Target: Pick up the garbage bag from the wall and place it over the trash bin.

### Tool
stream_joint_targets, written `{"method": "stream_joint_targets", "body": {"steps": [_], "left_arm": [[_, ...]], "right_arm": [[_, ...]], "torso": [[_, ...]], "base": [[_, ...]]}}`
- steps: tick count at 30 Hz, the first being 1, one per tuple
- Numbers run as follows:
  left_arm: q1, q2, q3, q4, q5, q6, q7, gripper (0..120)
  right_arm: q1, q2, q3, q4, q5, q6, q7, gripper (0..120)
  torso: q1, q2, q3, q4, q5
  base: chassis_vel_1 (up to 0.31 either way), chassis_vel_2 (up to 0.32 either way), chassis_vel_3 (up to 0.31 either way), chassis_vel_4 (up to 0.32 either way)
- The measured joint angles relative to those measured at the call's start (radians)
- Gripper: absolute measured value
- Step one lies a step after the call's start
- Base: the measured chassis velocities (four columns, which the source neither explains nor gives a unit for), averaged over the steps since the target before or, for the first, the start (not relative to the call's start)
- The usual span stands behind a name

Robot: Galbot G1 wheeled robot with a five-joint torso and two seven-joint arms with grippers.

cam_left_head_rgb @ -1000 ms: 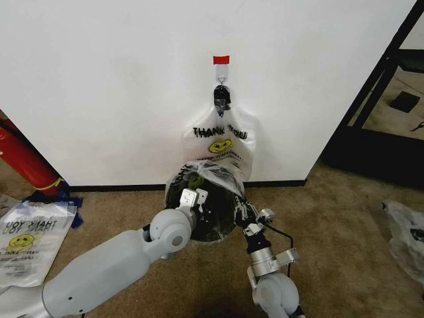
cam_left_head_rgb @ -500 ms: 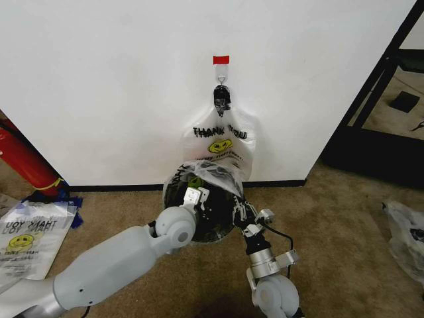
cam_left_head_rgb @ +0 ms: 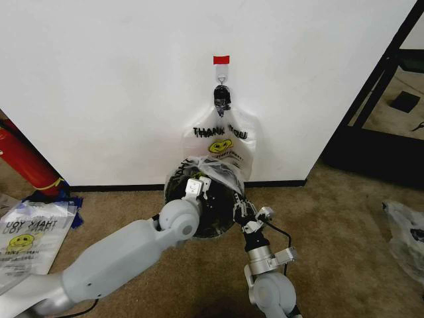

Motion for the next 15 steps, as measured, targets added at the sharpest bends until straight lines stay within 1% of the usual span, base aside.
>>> {"method": "stream_joint_targets", "body": {"steps": [3,7,9,10,11,14,15], "left_arm": [[0.007,0.016,-0.002,-0.026,-0.003,0.004,0.002,0],[0.022,0.067,-0.016,-0.125,-0.016,0.023,0.010,0],[0.030,0.101,-0.026,-0.176,0.027,0.023,0.068,0],[0.030,0.101,-0.026,-0.176,0.027,0.023,0.068,0],[0.034,0.122,-0.031,-0.207,0.041,0.024,0.099,0],[0.046,0.174,-0.039,-0.285,0.039,0.041,0.165,0],[0.053,0.200,-0.046,-0.330,0.031,0.043,0.193,0]], "right_arm": [[-0.002,-0.003,-0.001,0.001,-0.001,-0.001,0.016,2],[0.018,-0.003,0.002,-0.004,-0.022,-0.030,0.113,2],[0.030,-0.002,0.002,-0.020,-0.045,-0.046,0.176,2],[0.030,-0.002,0.002,-0.020,-0.045,-0.046,0.176,2],[0.035,-0.001,0.002,-0.025,-0.058,-0.057,0.210,2],[0.044,0.006,0.001,-0.030,-0.084,-0.100,0.294,2],[0.047,0.009,-0.002,-0.034,-0.093,-0.119,0.335,2]], "torso": [[0.000,0.000,0.000,0.0002,0.0001],[0.000,0.000,0.000,0.0002,0.0000],[0.000,0.000,0.000,0.0001,0.0000],[0.000,0.000,0.000,0.0001,0.0000],[0.000,0.000,0.000,0.0003,0.0001],[0.000,0.000,0.000,0.0002,0.0000],[0.000,0.000,0.000,0.0005,0.0004]], "base": [[0.000,0.000,0.000,0.000],[0.000,0.000,0.000,0.000],[0.000,0.000,0.000,0.000],[0.000,0.000,0.000,0.000],[0.000,0.000,0.000,0.000],[0.000,0.000,0.000,0.000],[0.000,0.000,0.000,0.000]]}}
